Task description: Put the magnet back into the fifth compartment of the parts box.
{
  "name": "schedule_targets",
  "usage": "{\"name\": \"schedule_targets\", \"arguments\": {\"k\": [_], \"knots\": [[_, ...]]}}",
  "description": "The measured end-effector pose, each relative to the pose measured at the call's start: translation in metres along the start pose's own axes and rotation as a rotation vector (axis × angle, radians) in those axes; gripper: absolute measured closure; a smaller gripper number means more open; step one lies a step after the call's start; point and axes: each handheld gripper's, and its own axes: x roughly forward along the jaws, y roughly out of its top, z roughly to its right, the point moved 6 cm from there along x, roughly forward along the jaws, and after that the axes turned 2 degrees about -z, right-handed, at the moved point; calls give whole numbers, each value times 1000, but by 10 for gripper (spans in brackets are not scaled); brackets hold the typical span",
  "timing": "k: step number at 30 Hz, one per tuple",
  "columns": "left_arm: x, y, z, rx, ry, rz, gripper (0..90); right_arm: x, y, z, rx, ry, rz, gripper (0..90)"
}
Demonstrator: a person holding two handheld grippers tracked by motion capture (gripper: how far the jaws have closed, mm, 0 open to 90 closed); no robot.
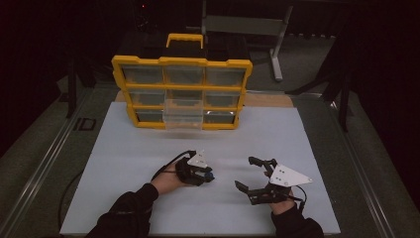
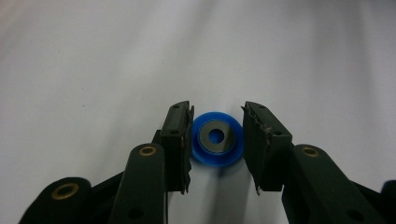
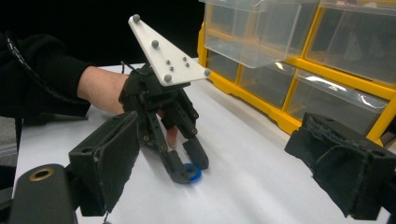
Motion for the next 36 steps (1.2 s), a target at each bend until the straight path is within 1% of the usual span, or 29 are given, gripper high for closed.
{"name": "schedule_targets", "arguments": {"k": [2, 4, 5, 7, 9, 15, 18, 20, 22, 23, 24, 29, 30, 33, 36], "knots": [[-1, 1, -1, 5, -4, -8, 617, 0, 0, 0, 3, 1, -2, 131], [-5, 3, -1, 2, -13, 0, 617, 0, -1, 0, 3, 0, -3, 131], [-8, 5, -1, 5, -8, 7, 617, 0, 0, 0, 5, 2, -2, 131], [-14, 8, 0, 7, -14, 18, 618, 0, 0, 0, 3, -1, -3, 131], [-20, 10, 0, 15, -13, 21, 618, 0, 0, 1, 5, -2, -1, 131], [-39, 15, 3, 39, -28, 14, 618, 0, 0, 0, 2, -3, -2, 131], [-49, 16, 5, 49, -35, 22, 618, 0, 0, 0, 2, -4, -2, 131], [-55, 17, 6, 51, -42, 22, 618, 0, 0, 1, 4, -4, -1, 131], [-59, 16, 6, 60, -41, 13, 618, 0, 0, 1, 3, -6, -3, 131], [-63, 16, 7, 64, -50, 11, 618, 0, 0, 1, 3, -5, -3, 131], [-66, 16, 8, 71, -49, 7, 618, 0, 0, 1, 4, -5, -3, 131], [-77, 17, 11, 87, -59, 5, 618, 0, 0, 1, 2, -7, -1, 131], [-80, 17, 11, 98, -58, -2, 618, 0, 0, 1, 3, -7, 0, 131], [-87, 19, 11, 111, -58, -7, 618, 0, 0, 1, 2, -7, 1, 131], [-95, 20, 12, 125, -68, -3, 618, 0, 1, 0, 2, -7, 3, 131]]}}
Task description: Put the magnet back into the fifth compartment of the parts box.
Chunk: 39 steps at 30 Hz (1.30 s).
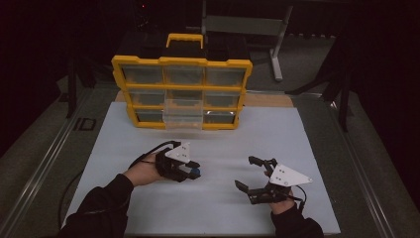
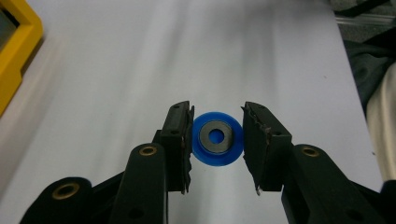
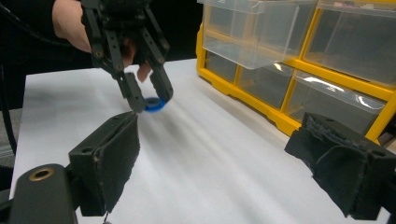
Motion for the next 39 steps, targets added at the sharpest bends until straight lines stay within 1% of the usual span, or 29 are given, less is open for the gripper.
{"name": "schedule_targets", "arguments": {"k": [4, 12, 13, 15, 19, 21, 22, 23, 24, 28, 32, 33, 35, 36, 39], "knots": [[-9, 2, 1, 15, -6, 4, 618, 0, 0, 0, -1, -2, -2, 131], [-24, 7, 3, 35, -11, -15, 618, 1, 0, -1, -2, 0, -2, 131], [-27, 8, 2, 46, -8, -17, 618, 1, 0, -1, -2, 0, -2, 131], [-32, 10, 2, 41, -13, -7, 618, 1, 0, 0, 0, -3, -3, 131], [-42, 14, 1, 53, -4, -3, 618, 1, 0, 0, -1, -4, -6, 131], [-45, 14, 1, 56, -8, -2, 618, 1, 0, 0, -1, -2, -3, 131], [-50, 17, 0, 63, -6, -5, 618, 1, 0, 0, -3, -3, -3, 131], [-52, 18, 0, 62, -12, -1, 618, 0, 0, 0, -2, -2, -3, 131], [-54, 19, 0, 66, -6, 0, 618, 0, 0, 0, -1, -4, -2, 131], [-63, 25, -3, 75, -5, 5, 618, 0, 0, 0, -3, -4, -1, 131], [-71, 31, -4, 93, 0, 1, 618, 0, 1, 0, -3, -4, 1, 131], [-72, 32, -4, 96, -3, 6, 618, 0, 1, 0, -5, -5, 0, 131], [-75, 35, -5, 104, 0, 0, 618, 0, 0, 0, -3, -4, -1, 131], [-76, 36, -5, 103, -6, 3, 618, 0, 0, 0, -3, -4, 0, 131], [-82, 40, -7, 110, -1, 6, 618, 0, 0, 0, -6, -4, -1, 131]]}}
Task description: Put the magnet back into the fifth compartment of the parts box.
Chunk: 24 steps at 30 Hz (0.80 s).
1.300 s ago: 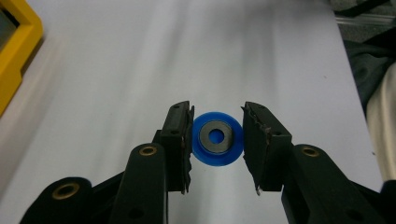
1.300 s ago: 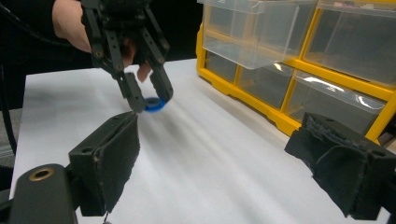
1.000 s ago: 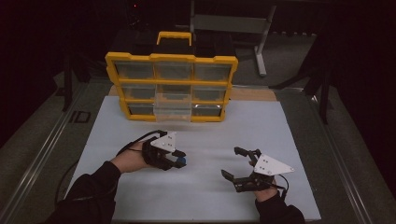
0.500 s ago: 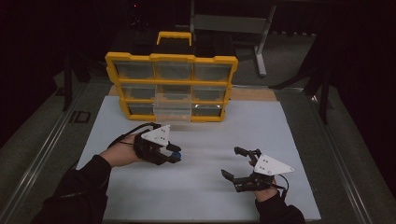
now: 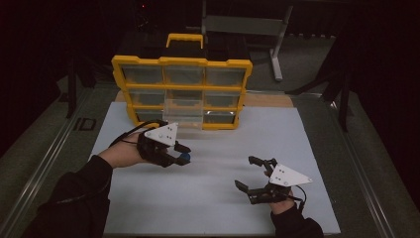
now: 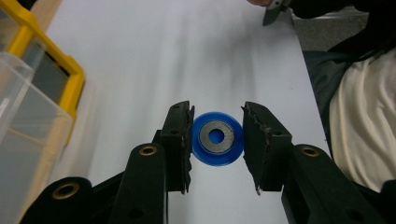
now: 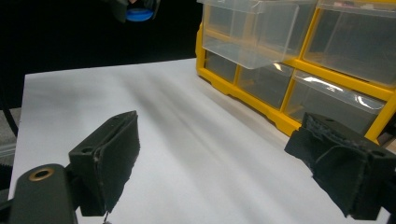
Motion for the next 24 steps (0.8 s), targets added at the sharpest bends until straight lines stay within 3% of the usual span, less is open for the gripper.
{"name": "schedule_targets", "arguments": {"k": [11, 18, 24], "knots": [[-12, 9, -14, 3, 8, 8, 618, 0, 0, 0, 1, 2, -2, 131], [-22, 15, -22, 0, 26, 48, 618, 0, -1, 0, 6, 2, -2, 131], [-36, 24, -34, -9, 73, 94, 618, 0, 0, 0, 4, 3, -2, 131]]}}
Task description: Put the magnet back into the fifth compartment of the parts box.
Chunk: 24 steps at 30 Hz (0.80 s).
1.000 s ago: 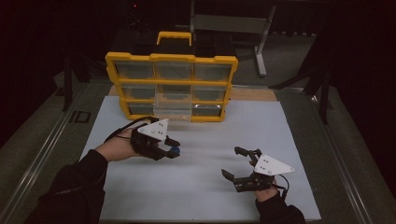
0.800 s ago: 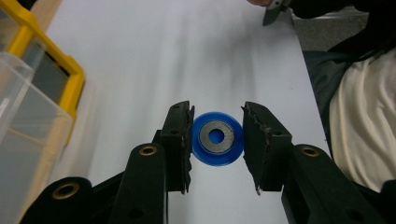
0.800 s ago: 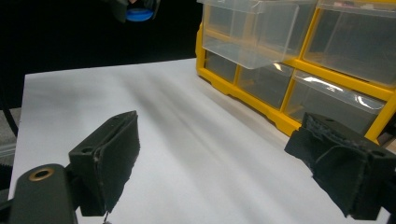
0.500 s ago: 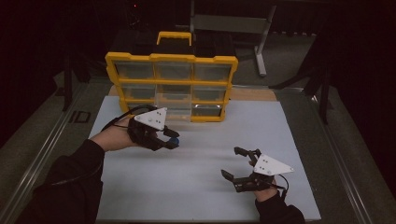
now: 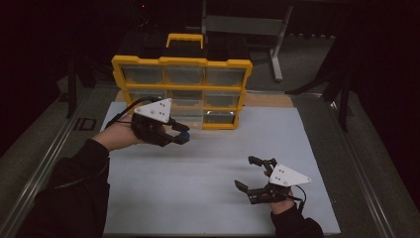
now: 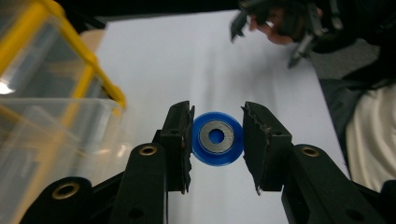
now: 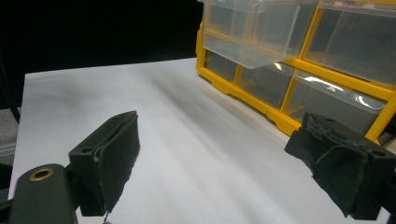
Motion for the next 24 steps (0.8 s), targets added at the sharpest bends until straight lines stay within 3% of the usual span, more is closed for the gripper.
{"name": "schedule_targets", "arguments": {"k": [5, 8, 14, 19, 24], "knots": [[-7, 7, -10, -34, 23, 35, 618, 0, 0, 0, -3, 1, -1, 131], [-11, 10, -17, -34, 40, 61, 617, 0, 0, 0, 1, 3, 1, 131], [-16, 14, -31, -40, 99, 107, 617, 0, 0, 0, -1, 2, 1, 131], [-21, 16, -44, -70, 136, 158, 618, 0, 0, 0, 4, 3, 1, 131], [-15, 14, -58, -101, 168, 162, 617, 0, 0, 0, 5, 6, 2, 131]]}}
